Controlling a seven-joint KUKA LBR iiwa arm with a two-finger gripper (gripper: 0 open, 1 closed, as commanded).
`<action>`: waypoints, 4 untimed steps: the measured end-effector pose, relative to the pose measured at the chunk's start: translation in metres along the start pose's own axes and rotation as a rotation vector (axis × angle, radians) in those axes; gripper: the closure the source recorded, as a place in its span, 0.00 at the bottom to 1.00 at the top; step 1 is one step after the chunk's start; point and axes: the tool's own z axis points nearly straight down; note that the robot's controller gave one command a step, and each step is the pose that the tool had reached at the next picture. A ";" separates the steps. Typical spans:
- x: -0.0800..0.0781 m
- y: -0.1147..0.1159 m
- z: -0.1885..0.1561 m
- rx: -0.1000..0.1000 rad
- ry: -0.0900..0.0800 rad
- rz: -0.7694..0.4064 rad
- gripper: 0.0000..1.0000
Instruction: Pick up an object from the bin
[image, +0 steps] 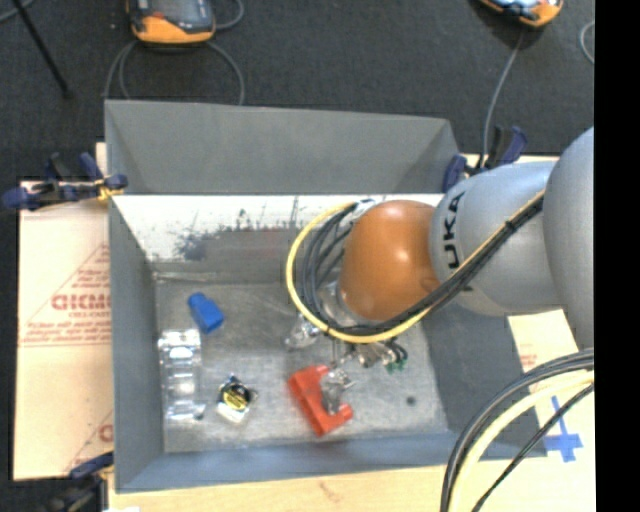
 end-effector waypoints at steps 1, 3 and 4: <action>0.000 0.000 0.000 0.000 0.000 0.001 1.00; -0.007 -0.012 -0.093 0.011 -0.002 -0.257 1.00; 0.008 -0.015 -0.052 0.004 0.005 -0.092 1.00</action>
Offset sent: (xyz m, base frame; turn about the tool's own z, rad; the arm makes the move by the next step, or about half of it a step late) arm 0.0000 0.0000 0.0000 0.0000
